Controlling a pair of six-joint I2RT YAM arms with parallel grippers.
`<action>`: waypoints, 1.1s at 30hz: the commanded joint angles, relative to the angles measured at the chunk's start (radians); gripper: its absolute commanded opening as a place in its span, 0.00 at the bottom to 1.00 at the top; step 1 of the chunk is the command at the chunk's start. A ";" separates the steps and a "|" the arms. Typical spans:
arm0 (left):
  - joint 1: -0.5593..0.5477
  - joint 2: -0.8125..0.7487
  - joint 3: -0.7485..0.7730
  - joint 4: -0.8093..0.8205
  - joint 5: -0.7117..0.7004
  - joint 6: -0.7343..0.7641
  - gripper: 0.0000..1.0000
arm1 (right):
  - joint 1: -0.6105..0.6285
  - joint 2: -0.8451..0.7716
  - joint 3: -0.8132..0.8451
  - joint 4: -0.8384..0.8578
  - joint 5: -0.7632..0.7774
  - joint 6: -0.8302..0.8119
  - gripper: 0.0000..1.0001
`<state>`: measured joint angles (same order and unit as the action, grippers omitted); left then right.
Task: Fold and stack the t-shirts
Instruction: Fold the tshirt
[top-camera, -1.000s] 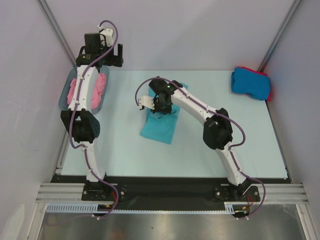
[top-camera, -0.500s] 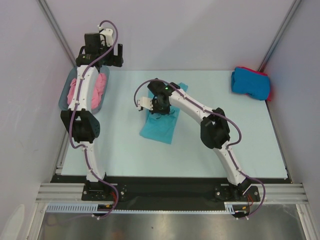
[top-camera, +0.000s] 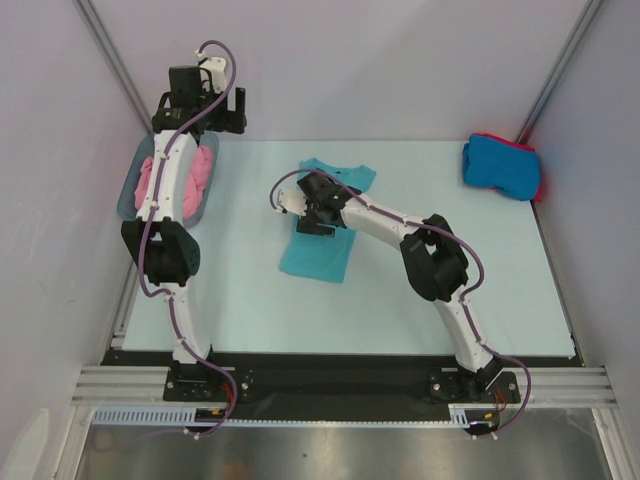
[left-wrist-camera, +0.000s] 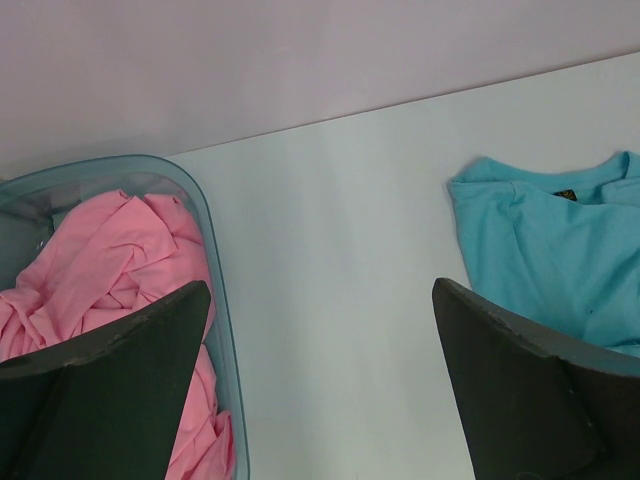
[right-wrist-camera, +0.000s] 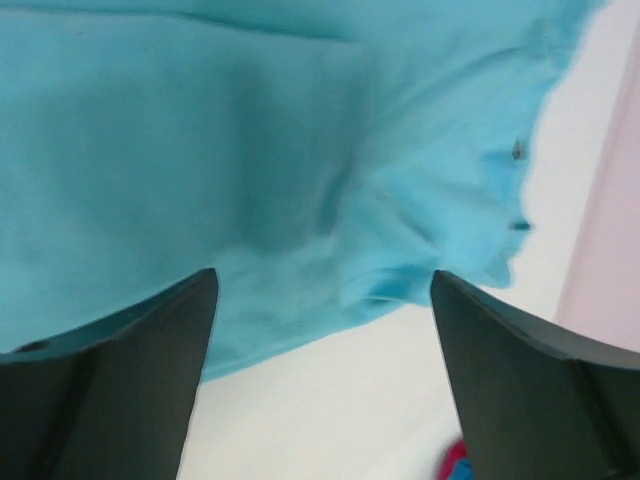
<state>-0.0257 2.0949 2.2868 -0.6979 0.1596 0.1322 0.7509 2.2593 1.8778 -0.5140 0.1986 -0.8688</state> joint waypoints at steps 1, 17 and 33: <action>0.006 -0.003 0.022 0.023 0.001 0.007 1.00 | 0.018 -0.089 0.020 0.195 0.094 0.007 0.97; 0.015 -0.012 0.042 0.024 -0.025 0.035 1.00 | 0.085 -0.220 -0.004 -0.304 -0.226 0.062 0.78; 0.064 -0.012 0.051 0.024 -0.003 0.018 1.00 | 0.212 -0.262 -0.272 -0.256 -0.318 0.191 0.72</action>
<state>0.0227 2.0987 2.3043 -0.6979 0.1375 0.1505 0.9447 2.0193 1.6436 -0.8284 -0.1143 -0.7219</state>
